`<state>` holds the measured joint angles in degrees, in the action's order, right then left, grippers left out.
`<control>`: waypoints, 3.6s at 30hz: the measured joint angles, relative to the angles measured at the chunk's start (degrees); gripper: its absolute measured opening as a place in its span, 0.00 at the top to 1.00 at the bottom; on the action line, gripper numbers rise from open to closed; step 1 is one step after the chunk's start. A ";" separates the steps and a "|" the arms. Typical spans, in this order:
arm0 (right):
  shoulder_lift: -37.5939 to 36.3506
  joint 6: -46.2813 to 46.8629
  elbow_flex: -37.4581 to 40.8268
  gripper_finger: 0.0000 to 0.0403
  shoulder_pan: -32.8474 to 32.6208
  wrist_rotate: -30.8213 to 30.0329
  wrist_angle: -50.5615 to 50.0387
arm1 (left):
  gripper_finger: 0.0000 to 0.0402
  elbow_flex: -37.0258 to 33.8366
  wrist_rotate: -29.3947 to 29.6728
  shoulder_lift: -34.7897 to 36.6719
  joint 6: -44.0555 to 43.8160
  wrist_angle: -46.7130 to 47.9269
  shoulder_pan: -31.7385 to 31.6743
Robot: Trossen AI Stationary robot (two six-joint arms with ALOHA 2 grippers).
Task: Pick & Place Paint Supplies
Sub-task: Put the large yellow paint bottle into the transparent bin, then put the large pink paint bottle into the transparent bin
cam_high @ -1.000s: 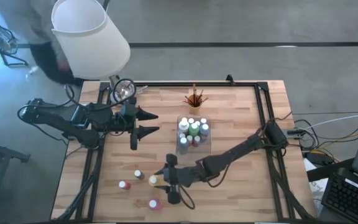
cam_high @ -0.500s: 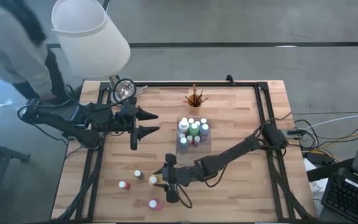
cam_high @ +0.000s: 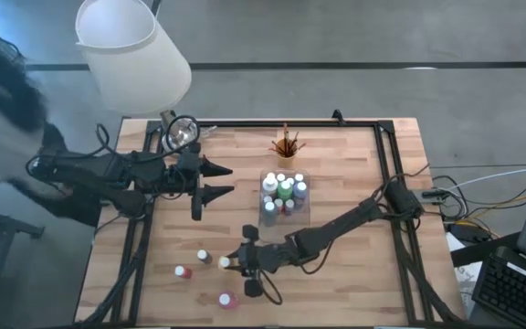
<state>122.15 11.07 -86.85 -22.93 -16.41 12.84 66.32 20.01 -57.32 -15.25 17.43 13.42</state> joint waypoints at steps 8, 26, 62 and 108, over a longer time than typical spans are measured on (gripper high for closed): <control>-0.03 -0.34 -0.02 0.77 -0.28 0.25 -0.38 | 0.45 0.00 -0.02 0.00 -0.17 0.00 -0.01; -7.06 -0.79 0.04 0.77 -3.85 -2.25 -14.33 | 0.45 0.00 -0.02 0.00 -0.25 0.15 0.00; -43.71 8.20 46.06 0.77 -1.34 -26.18 1.47 | 0.45 0.00 -0.02 0.00 -0.17 0.08 0.01; -56.04 2.27 49.59 0.57 -7.62 -20.81 0.31 | 0.45 0.00 -0.02 0.02 -0.17 0.18 0.01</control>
<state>66.11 13.34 -37.26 -30.55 -37.22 13.15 66.32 19.99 -57.30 -15.42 17.61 13.43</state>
